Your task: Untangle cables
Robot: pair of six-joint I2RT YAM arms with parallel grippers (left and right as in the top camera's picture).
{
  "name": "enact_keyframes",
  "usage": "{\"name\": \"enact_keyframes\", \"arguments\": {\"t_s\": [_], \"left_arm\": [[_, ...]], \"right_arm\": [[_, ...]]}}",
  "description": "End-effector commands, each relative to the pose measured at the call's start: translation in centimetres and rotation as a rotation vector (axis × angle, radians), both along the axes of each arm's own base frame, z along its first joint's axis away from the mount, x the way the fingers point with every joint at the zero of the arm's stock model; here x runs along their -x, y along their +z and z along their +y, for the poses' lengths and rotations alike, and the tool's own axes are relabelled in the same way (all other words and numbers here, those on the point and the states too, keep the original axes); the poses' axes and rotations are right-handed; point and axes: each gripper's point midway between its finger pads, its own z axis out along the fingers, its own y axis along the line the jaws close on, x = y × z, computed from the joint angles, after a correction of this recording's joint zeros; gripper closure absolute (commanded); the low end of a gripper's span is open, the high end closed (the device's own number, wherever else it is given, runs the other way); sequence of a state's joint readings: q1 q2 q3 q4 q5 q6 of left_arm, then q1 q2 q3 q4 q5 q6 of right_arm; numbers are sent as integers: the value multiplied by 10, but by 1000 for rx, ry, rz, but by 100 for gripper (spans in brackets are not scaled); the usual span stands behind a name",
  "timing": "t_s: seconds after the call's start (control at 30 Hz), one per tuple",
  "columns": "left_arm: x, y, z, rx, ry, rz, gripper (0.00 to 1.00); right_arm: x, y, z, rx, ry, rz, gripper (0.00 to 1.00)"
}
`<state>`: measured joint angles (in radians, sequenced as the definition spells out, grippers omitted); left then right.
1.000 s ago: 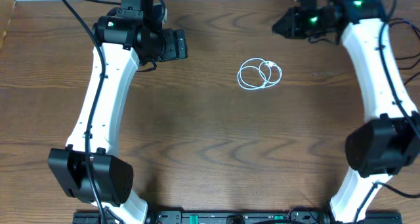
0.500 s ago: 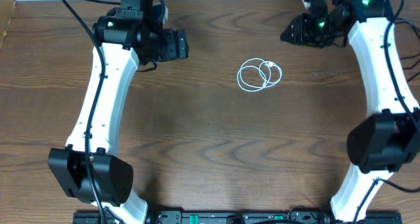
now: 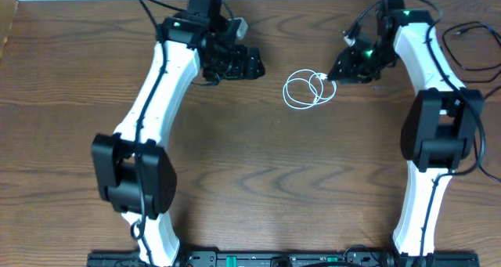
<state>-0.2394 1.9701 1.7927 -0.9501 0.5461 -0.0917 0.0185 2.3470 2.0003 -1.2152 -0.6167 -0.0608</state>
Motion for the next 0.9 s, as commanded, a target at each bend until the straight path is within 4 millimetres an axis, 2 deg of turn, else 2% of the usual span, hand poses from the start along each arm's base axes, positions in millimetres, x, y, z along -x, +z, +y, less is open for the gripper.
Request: {"name": "enact_keyframes", "arguments": {"t_s": [0.0,0.13,0.17,0.3,0.47,0.57,0.6,0.67,0.73,0.8,0.87], "left_arm": [[1,-6,-20,131,-40,52,16],[-5,-25,-31,176,-28,106,16],[-5,-35,-37,190,-38,127,17],[-7,-56,-41,186,-19,178,17],[-10,-68,-42,186,-2,199,18],[-11,-68,-42,187,-3,195,17],[-11,-68,-42,187,-3,195,18],[-11,-68,-42,186,-3,196,18],[-11,-68,-42,186,-3,196,17],[-11,-68,-42,186,-3,196,18],[-11,-68,-42,186,-3,195,17]], "right_arm": [[5,-17,13,-105,70,12,61],[6,-35,20,-178,99,23,60],[6,-40,23,-203,111,17,59],[4,-56,27,-213,120,18,57],[8,-80,46,-238,148,44,56],[14,-103,65,-231,150,90,56],[14,-114,74,-221,150,97,61],[11,-122,79,-184,133,99,71],[6,-130,78,-127,101,98,82],[0,-130,78,-111,77,90,97],[-3,-127,78,-113,70,84,99]]}}
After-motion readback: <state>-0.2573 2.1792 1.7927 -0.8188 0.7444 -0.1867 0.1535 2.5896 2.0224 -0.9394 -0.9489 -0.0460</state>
